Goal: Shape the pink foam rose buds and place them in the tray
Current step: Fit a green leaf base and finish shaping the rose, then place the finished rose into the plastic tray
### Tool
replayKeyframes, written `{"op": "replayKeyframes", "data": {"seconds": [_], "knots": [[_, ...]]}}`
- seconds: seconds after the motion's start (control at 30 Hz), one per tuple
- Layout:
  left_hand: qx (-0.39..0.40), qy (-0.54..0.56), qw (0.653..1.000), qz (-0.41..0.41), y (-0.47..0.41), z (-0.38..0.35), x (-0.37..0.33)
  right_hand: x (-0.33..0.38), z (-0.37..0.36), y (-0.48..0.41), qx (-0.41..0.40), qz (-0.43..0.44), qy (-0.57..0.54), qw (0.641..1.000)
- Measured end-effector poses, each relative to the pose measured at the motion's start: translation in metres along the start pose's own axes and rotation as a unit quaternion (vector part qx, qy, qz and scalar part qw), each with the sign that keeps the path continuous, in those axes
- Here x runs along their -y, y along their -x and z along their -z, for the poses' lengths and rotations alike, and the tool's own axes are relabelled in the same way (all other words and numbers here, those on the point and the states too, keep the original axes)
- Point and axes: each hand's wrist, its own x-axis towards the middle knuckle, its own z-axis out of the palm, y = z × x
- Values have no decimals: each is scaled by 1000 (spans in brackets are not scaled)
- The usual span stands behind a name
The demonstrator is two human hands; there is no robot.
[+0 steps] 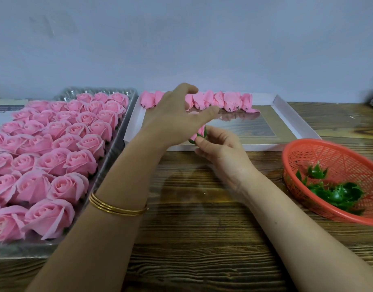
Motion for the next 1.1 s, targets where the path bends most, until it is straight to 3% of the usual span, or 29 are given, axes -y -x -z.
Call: {"op": "replayKeyframes", "data": {"seconds": [0.13, 0.27, 0.7, 1.1], "knots": [[38, -181, 983, -8, 0, -2, 0, 0, -5, 4, 17, 28, 37, 999], [47, -284, 958, -23, 0, -5, 4, 1, -6, 4, 38, 50, 55, 996], [51, -244, 967, -60, 0, -17, 11, -4, -1, 3, 2, 21, 50, 999], [42, -245, 967, -64, -1, -20, 8, -8, -1, -2, -39, 0, -52, 998]]}}
